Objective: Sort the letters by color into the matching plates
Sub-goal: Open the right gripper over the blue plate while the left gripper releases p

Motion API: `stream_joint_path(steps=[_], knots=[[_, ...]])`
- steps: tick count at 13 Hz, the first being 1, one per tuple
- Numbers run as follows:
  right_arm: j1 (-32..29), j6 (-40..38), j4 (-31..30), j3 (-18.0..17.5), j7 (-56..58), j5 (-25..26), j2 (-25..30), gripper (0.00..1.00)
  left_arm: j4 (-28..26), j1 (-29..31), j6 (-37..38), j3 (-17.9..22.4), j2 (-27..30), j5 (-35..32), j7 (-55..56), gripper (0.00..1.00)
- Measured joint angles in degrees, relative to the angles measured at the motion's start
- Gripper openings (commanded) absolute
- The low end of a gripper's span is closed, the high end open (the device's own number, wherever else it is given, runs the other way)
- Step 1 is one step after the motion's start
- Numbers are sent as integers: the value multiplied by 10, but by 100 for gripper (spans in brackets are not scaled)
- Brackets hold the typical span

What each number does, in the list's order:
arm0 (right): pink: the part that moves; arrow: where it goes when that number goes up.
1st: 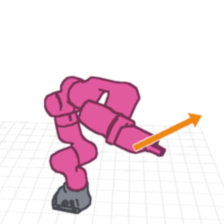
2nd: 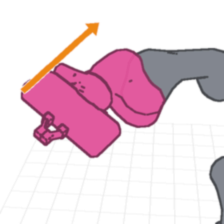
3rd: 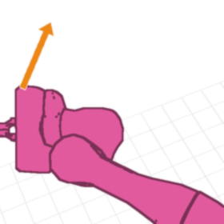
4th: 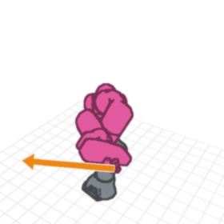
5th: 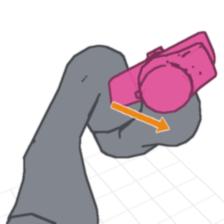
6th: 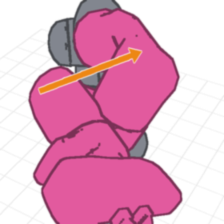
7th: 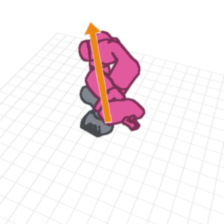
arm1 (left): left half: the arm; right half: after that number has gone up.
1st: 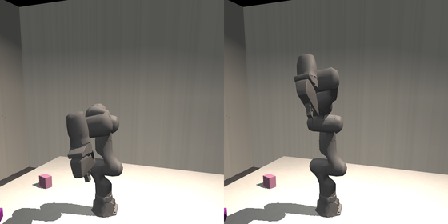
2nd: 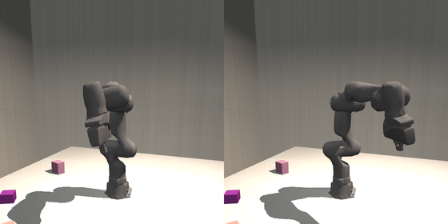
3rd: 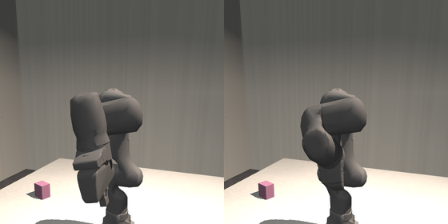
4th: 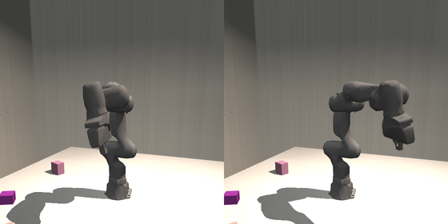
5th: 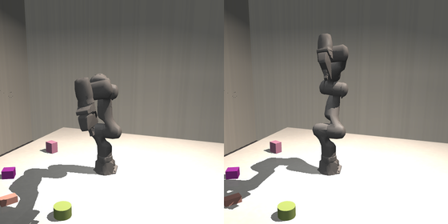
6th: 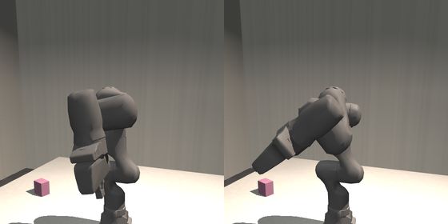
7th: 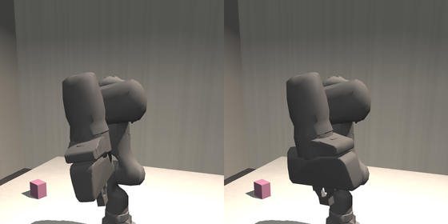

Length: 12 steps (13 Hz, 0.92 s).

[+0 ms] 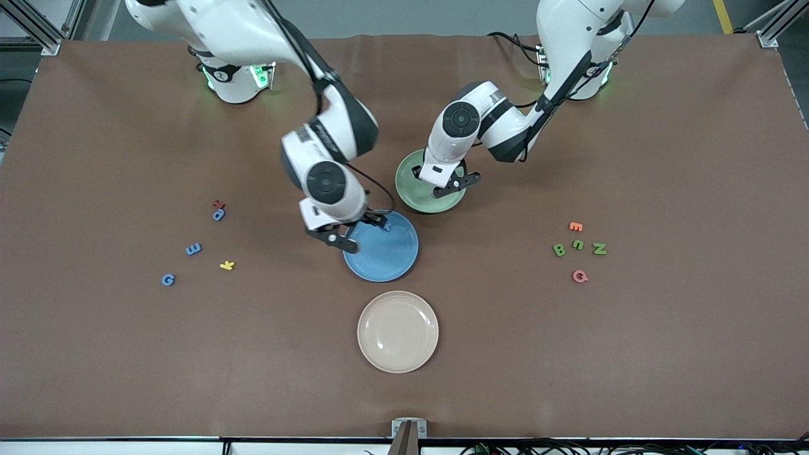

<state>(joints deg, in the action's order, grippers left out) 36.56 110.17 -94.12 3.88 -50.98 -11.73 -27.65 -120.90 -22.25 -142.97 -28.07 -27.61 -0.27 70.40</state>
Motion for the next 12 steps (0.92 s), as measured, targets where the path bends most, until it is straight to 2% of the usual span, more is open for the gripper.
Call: stream_joint_path(steps=[1, 3, 4, 6, 7, 9, 12], knots=[[-28, -43, -5, 1, 28, 8, 38, 100, 0, 1, 0, 1, -4, 0, 0, 2], [-78, -79, -49, 1, 93, 40, 108, 100, -1, 0, -1, 1, -11, 0, 0, 4], [-100, -79, -81, 2, 132, 51, 136, 100, -2, 0, -1, 1, -14, 0, 0, 16], [-149, -75, -142, 2, 230, 65, 177, 100, -3, -2, -1, 1, -19, 0, 0, 88], [-175, -70, -166, 3, 280, 73, 190, 100, -3, -2, -1, 1, -21, 0, 0, 100], [-219, -39, -206, 3, 359, 97, 202, 100, -2, -1, -2, 2, -21, -7, 0, 100], [-271, 64, -278, 2, 439, 124, 205, 100, 12, 6, -9, 5, -13, -14, -2, 100]])
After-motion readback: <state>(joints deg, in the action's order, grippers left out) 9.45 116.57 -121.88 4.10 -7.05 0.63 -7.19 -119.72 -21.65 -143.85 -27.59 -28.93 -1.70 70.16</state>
